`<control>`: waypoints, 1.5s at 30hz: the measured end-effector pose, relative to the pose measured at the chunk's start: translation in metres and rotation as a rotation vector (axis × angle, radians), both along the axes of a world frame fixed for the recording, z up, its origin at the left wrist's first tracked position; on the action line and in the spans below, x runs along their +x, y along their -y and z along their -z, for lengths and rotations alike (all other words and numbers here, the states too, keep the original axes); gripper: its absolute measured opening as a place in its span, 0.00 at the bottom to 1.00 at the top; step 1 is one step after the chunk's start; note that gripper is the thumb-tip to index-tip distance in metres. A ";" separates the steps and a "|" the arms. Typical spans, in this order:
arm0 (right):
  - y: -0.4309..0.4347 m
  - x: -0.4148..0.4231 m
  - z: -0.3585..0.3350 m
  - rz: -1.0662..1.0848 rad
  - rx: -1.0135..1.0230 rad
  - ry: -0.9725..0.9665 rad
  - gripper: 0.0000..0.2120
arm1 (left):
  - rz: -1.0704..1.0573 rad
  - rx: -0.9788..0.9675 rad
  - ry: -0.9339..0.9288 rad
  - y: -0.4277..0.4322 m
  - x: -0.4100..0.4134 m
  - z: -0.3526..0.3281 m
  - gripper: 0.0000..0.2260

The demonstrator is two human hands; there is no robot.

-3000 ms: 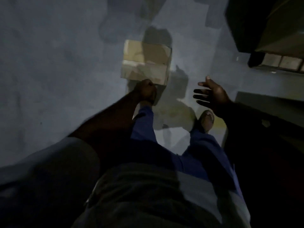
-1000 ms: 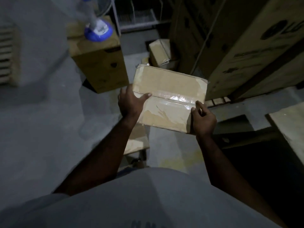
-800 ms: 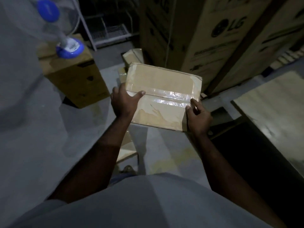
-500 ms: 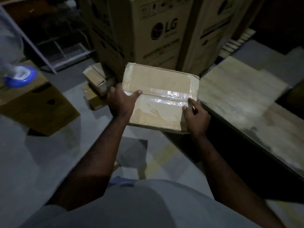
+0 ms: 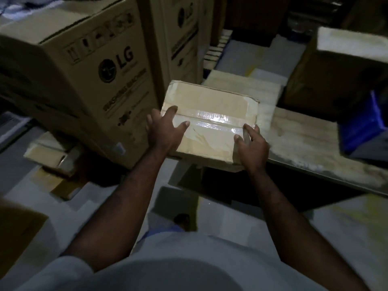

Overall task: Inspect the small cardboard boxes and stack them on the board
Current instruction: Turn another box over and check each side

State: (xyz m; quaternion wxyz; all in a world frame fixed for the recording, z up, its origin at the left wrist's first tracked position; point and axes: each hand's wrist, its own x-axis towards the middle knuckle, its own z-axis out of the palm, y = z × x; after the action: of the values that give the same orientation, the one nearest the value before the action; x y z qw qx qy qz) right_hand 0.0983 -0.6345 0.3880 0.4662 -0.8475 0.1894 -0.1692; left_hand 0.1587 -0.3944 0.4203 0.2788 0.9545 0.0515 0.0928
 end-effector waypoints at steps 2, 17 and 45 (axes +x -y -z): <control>0.015 0.015 -0.002 0.072 -0.030 -0.047 0.23 | 0.070 -0.005 -0.003 0.017 0.030 0.003 0.27; 0.111 0.079 -0.009 0.276 -0.138 -0.244 0.24 | 0.578 0.032 -0.204 0.117 0.172 0.032 0.31; 0.313 0.176 0.064 -0.002 -0.042 -0.325 0.25 | 0.514 0.175 -0.458 0.281 0.253 0.106 0.49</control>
State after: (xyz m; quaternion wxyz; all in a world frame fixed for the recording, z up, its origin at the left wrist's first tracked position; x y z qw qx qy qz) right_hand 0.2747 -0.9478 0.3237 0.4116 -0.8734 0.2580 -0.0335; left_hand 0.4115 -0.6755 0.3143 0.1913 0.9526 -0.1374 -0.1927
